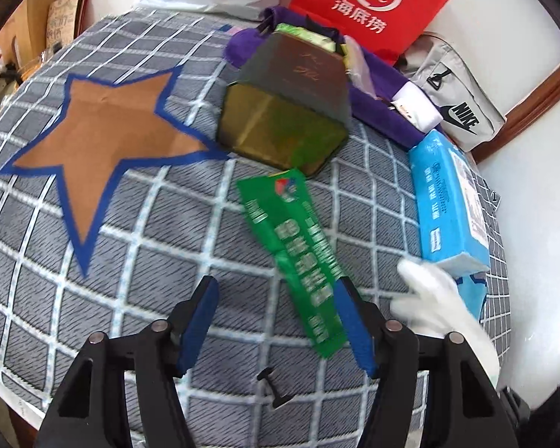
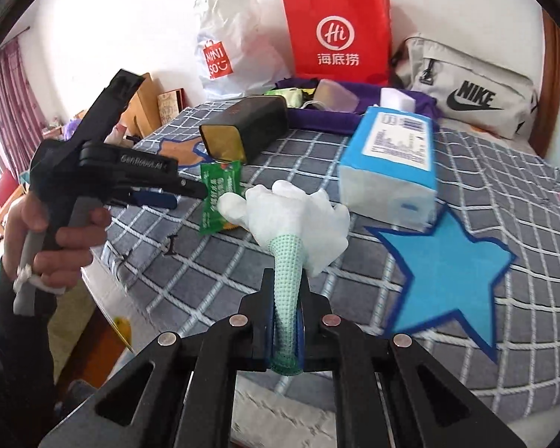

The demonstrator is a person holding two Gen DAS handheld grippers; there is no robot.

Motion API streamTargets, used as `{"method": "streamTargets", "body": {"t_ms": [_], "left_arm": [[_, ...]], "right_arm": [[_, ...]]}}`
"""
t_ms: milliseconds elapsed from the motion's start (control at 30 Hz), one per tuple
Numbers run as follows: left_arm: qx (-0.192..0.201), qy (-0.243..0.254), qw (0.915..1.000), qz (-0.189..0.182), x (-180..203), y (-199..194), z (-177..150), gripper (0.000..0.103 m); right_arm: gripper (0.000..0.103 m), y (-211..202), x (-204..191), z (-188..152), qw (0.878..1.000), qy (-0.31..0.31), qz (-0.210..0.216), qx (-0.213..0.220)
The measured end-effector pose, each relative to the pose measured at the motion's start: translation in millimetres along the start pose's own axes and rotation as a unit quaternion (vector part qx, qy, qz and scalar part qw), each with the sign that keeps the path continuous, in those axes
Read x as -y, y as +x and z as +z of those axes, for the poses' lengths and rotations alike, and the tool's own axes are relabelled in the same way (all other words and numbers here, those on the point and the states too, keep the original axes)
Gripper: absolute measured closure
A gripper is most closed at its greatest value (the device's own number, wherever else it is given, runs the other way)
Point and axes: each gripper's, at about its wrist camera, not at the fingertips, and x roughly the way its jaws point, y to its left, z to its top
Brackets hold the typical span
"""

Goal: Organize soft objects
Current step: 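Lift the gloves with the right tool while the left tool lifts the green packet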

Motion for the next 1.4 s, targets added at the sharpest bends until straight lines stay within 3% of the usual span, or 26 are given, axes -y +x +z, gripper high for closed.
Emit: {"method": "streamTargets", "body": {"t_ms": [100, 267, 400, 500, 533, 600, 633, 700, 833, 900, 1100, 1200, 1333, 1367, 1400], "left_arm": [[-0.006, 0.003, 1.0, 0.002, 12.6, 8.3, 3.8, 0.028], [0.012, 0.023, 0.9976, 0.065, 36.7, 24.2, 7.6, 0.026], [0.029, 0.044, 0.9919, 0.116, 48.8, 33.9, 8.9, 0.028], [0.036, 0.073, 0.9832, 0.164, 52.3, 34.5, 6.1, 0.047], [0.037, 0.074, 0.9834, 0.161, 51.3, 33.7, 5.5, 0.049], [0.039, 0.074, 0.9839, 0.158, 42.6, 27.1, 4.4, 0.069], [0.035, 0.067, 0.986, 0.148, 36.0, 22.9, 3.7, 0.071], [0.03, 0.059, 0.9901, 0.124, 24.9, 16.1, 2.4, 0.074], [0.029, 0.054, 0.9927, 0.104, 9.4, 4.9, -5.7, 0.075], [0.03, 0.054, 0.9932, 0.099, 5.9, 1.9, -8.6, 0.075], [0.025, 0.043, 0.9958, 0.076, -0.4, -3.4, -17.6, 0.075], [0.022, 0.046, 0.9963, 0.069, -2.4, -3.8, -18.6, 0.075], [0.024, 0.042, 0.9969, 0.061, -3.9, -3.5, -18.1, 0.075], [0.025, 0.042, 0.9971, 0.059, -4.3, -3.9, -18.4, 0.075], [0.023, 0.042, 0.9973, 0.056, -4.8, -4.4, -18.6, 0.075]], "right_arm": [[0.094, -6.7, 9.5, -10.2, 1.0, -0.004, -0.02, 0.0], [0.094, -6.8, 28.3, -25.0, 0.999, 0.009, -0.037, -0.01], [0.093, -5.7, 41.1, -29.2, 0.998, 0.031, -0.045, -0.01], [0.089, -0.6, 45.9, -30.8, 0.998, 0.04, -0.041, -0.014], [0.089, 1.3, 45.8, -31.1, 0.998, 0.041, -0.041, -0.014], [0.089, 4.8, 45.8, -32.0, 0.998, 0.043, -0.038, -0.017], [0.086, 5.9, 46.2, -32.2, 0.998, 0.044, -0.035, -0.019], [0.068, 7.7, 47.2, -31.9, 0.998, 0.05, -0.025, -0.022], [0.055, 8.7, 45.2, -27.6, 0.999, 0.049, -0.011, -0.014], [0.043, 12.9, 41.2, -23.7, 0.999, 0.044, -0.004, -0.011], [0.042, 42.3, 30.7, -11.2, 0.998, 0.05, -0.005, -0.027], [0.027, 49.9, 27.4, -7.3, 0.998, 0.065, -0.001, -0.022], [0.029, 55.7, 25.2, -2.3, 0.996, 0.091, 0.0, -0.014], [0.04, 56.5, 24.5, -1.0, 0.996, 0.092, -0.008, -0.013], [0.062, 57.1, 23.1, 0.4, 0.996, 0.087, -0.019, -0.015]]}}
